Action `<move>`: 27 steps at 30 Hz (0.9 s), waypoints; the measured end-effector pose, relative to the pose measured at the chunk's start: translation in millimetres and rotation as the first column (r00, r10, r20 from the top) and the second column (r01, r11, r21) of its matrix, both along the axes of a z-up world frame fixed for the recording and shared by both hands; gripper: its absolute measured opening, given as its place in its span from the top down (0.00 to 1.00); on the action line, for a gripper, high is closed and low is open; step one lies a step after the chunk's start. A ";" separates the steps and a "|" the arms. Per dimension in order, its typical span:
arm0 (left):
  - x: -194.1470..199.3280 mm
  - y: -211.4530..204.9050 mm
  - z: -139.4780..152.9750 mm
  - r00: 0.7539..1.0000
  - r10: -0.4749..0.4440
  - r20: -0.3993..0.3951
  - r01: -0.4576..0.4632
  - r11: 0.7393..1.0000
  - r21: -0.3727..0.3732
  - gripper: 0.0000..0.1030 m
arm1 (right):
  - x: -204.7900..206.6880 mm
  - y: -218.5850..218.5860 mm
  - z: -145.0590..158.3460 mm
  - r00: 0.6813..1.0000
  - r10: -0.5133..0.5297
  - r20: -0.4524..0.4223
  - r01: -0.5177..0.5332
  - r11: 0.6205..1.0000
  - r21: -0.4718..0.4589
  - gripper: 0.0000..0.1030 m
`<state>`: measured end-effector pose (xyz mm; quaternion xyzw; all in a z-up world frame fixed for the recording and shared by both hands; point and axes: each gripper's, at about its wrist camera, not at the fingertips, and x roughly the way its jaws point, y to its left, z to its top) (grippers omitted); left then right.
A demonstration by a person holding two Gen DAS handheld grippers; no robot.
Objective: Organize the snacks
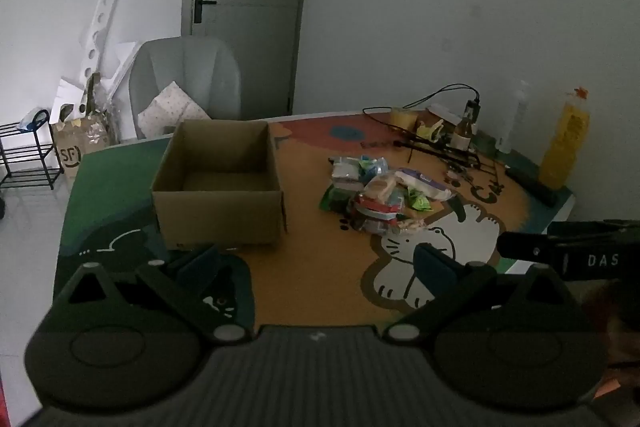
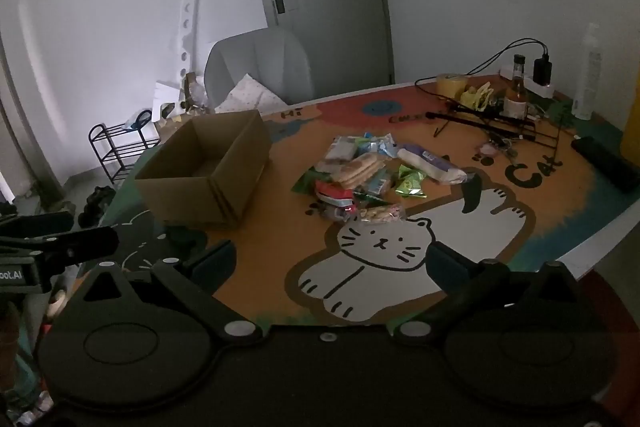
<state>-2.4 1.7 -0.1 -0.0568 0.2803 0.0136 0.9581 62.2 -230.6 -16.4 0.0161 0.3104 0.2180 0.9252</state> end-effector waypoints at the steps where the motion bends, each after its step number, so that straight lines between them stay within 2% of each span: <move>1: 0.2 -0.7 0.2 1.000 0.001 -0.001 -0.001 1.000 0.000 0.00 | 0.0 0.1 0.2 1.000 -0.001 0.000 0.001 1.000 -0.001 0.00; 27: 0.0 0.3 0.0 1.000 0.007 0.003 -0.007 1.000 -0.001 0.00 | -0.6 -0.4 0.3 1.000 -0.003 0.001 0.003 1.000 0.000 0.00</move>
